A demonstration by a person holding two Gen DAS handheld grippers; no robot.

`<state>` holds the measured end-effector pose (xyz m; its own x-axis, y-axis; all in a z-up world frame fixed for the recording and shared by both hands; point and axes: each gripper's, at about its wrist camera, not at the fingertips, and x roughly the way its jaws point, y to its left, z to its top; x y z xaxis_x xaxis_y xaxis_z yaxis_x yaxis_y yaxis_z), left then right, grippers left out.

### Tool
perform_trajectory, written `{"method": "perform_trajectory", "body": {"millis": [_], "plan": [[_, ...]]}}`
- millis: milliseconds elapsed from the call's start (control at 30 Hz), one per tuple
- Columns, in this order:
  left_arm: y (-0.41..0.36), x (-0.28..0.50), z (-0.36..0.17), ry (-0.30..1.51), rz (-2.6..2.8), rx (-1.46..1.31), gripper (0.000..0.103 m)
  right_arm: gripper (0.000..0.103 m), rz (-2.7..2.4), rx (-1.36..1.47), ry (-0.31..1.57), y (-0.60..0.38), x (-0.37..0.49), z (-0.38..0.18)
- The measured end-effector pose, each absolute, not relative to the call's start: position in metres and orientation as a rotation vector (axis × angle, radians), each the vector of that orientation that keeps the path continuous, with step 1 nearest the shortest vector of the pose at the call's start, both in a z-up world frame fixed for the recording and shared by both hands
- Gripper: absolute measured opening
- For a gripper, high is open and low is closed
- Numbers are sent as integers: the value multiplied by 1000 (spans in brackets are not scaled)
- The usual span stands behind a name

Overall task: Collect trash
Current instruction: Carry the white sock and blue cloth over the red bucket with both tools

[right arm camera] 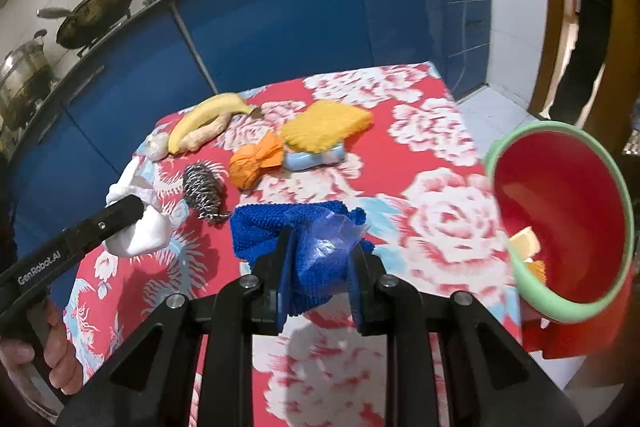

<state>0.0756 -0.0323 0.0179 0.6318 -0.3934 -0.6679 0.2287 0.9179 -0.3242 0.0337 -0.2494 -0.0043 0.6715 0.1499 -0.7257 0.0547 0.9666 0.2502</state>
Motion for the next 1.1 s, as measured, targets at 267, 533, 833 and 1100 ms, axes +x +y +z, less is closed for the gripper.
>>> {"method": "perform_trajectory", "body": {"millis": [267,533,833,1100], "plan": [[-79,74,32,802,-479,-172,18,27,-32,294,802,-289,10,10],[-127,77,41,810,-600,-126,18,27,-115,309,783,-327,-3,17],[-185,85,43,800,-668,-74,18,27,-187,321,762,-371,-9,20],[-241,97,25,861,-722,-41,18,27,-253,355,777,-418,-12,5]]}}
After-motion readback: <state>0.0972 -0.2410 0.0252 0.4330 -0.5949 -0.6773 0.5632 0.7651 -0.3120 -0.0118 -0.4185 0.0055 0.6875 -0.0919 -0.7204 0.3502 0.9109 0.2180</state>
